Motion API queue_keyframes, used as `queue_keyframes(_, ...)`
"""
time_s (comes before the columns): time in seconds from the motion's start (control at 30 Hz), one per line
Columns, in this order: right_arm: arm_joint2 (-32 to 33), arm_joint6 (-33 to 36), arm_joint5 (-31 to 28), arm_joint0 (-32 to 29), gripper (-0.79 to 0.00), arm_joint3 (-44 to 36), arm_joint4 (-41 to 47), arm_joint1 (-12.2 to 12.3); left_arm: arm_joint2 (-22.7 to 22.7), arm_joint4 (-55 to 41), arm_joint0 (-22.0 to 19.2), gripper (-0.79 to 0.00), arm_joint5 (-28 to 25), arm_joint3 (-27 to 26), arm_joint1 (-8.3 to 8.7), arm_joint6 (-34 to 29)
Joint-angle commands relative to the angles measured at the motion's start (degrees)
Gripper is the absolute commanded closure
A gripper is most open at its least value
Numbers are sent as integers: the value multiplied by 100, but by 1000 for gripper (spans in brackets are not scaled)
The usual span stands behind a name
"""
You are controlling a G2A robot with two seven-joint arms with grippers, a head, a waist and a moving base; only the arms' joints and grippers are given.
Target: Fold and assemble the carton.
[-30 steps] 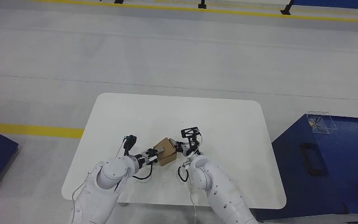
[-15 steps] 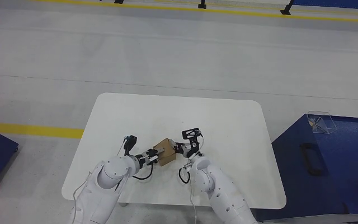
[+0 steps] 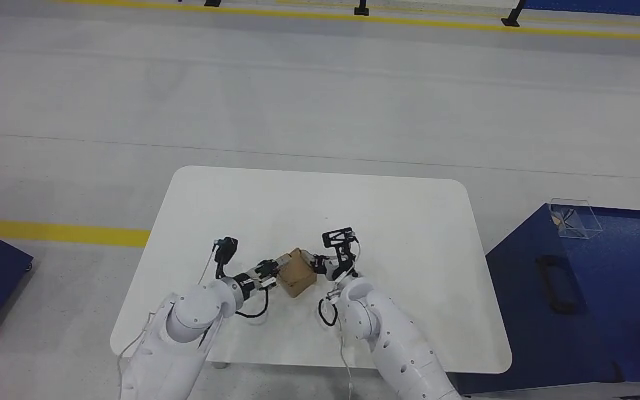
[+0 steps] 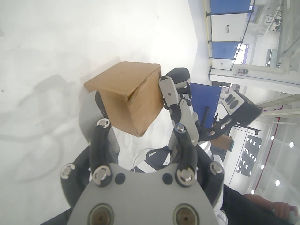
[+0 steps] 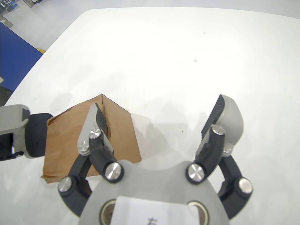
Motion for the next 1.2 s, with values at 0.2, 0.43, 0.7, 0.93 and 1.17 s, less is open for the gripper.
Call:
queue_keyframes(0.2,317,-60,-33,-127,-785,-292,103,74,-177,418,417,-785,-920,-522,66,547)
queue_keyframes(0.43,411,311,108,-15,-785,-227,53,96,-86,1038,530,-785,-1518,-825,120,454)
queue_keyframes(0.7,186,669,-230,329,-785,289,-261,81,-62,3454,528,-785,-3887,-768,297,983)
queue_keyframes(0.93,-35,780,-755,629,-785,740,-333,40,-9,6147,393,-785,-5048,-263,427,2581)
queue_keyframes(1.17,-83,604,-898,803,-785,990,-103,-11,386,7425,179,-785,-4656,341,415,3220)
